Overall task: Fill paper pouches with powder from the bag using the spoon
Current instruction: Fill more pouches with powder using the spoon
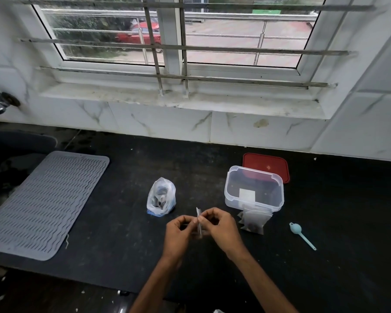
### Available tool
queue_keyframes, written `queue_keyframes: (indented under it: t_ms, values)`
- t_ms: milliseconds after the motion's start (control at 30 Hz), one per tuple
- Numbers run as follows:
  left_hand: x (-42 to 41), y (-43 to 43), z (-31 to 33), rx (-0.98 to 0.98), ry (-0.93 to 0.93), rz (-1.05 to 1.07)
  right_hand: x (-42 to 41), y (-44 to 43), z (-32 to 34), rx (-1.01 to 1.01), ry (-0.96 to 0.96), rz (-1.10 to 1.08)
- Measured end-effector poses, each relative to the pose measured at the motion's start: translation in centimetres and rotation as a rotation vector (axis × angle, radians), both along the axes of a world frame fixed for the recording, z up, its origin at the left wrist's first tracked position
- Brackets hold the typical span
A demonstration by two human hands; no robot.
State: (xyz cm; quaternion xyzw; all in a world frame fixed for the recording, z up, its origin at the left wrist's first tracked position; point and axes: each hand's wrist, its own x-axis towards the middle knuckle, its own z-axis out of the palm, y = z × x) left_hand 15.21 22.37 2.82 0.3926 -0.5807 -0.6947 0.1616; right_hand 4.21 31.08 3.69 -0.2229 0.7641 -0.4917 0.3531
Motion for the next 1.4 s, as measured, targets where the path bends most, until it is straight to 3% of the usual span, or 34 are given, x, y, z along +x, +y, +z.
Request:
queue_keyframes:
  t_ms: [200,367,467,600,667,767,867,967,1133,1267,1400]
  values:
    - [-0.4,0.5,-0.4,-0.152,-0.099,0.011,-0.3,0.0,0.0,0.091,0.224,0.045]
    - [0.1,-0.1,0.1,-0.724,-0.412,0.005,-0.9,0.2,0.5,0.266,0.544,0.097]
    - [-0.1,0.1,0.0,-0.863,-0.445,-0.038,-0.8,0.3,1.1,0.296,0.716,0.105]
    - [-0.6,0.2,-0.4,-0.848,-0.346,-0.045,-0.4,0.0,1.6,0.298,0.865,0.468]
    - [-0.5,0.0,-0.4,-0.828,-0.322,-0.027,-0.3,-0.1,2.0,0.440,0.849,0.551]
    - [-0.4,-0.2,-0.4,-0.941,-0.376,-0.040,-0.8,-0.3,2.5,0.635,0.818,0.475]
    - [-0.7,-0.1,-0.5,-0.912,-0.369,-0.042,-1.0,-0.4,3.2,0.586,0.709,0.371]
    - [-0.6,-0.1,-0.9,-0.766,-0.242,-0.053,0.1,-0.6,3.7,0.525,0.643,0.386]
    - [-0.4,0.2,-1.6,-0.883,-0.285,-0.025,-0.5,-0.8,3.7,0.662,0.675,0.330]
    - [-0.6,0.0,-1.9,-0.803,-0.143,-0.102,-1.1,-1.2,4.4,0.677,0.583,0.415]
    - [0.4,-0.9,-3.1,-0.731,-0.047,-0.233,-0.7,-1.1,4.9,0.660,0.664,0.483]
